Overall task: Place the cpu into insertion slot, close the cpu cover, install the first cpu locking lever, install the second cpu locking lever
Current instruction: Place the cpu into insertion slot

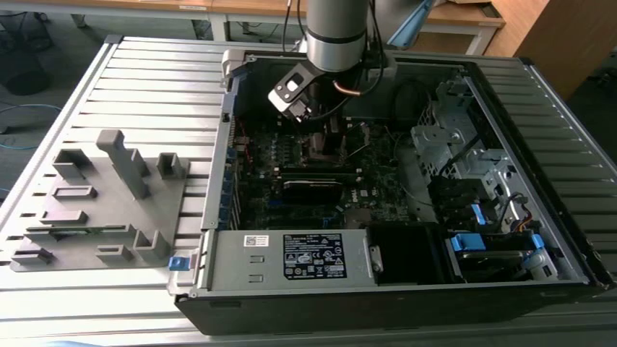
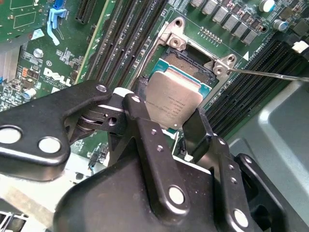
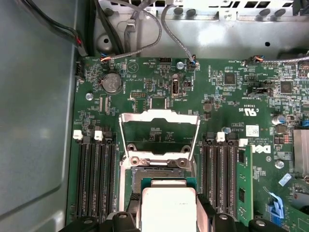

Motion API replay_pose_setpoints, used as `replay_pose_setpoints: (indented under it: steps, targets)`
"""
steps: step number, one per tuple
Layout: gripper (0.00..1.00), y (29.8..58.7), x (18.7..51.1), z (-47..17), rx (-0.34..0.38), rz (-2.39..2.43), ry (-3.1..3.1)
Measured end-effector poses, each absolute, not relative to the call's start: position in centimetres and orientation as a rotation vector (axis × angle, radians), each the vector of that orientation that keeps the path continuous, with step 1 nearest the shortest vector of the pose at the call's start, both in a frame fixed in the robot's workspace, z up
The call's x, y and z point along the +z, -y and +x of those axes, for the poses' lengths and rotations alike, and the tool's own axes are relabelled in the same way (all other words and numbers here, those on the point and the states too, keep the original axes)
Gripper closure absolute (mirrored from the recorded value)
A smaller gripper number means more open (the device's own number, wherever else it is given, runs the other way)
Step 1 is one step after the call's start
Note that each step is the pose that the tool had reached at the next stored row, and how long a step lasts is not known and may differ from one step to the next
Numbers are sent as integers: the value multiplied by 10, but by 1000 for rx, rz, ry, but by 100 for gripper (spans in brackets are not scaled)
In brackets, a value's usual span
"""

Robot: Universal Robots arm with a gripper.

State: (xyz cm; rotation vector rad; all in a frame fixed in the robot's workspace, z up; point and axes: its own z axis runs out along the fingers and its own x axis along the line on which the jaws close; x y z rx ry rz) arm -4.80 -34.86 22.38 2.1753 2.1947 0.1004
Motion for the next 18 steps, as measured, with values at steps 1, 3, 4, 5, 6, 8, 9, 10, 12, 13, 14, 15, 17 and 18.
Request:
replay_pose_setpoints:
  steps: [1,3,4,5,6,8,9,10,12,13,14,15,17,18]
  targets:
    - [46,349,223,-48,101,2176,-2195]
    - [46,348,222,-48,104,2177,-2196]
    - [46,348,222,-48,105,2177,-2197]
    - [46,348,222,-48,107,2178,-2197]
    - [46,347,221,-48,108,2179,-2197]
    - [46,347,221,-48,108,2179,-2198]
    - [46,347,220,-48,108,2179,-2198]
    - [46,347,219,-48,108,2179,-2198]
    - [46,347,217,-48,108,2179,-2198]
    - [46,347,215,-48,108,2179,-2198]
    - [46,347,214,-48,108,2179,-2198]
    - [46,347,213,-48,108,2179,-2198]
    - [46,347,211,-48,108,2179,-2198]
    - [46,346,210,-48,109,2179,-2198]
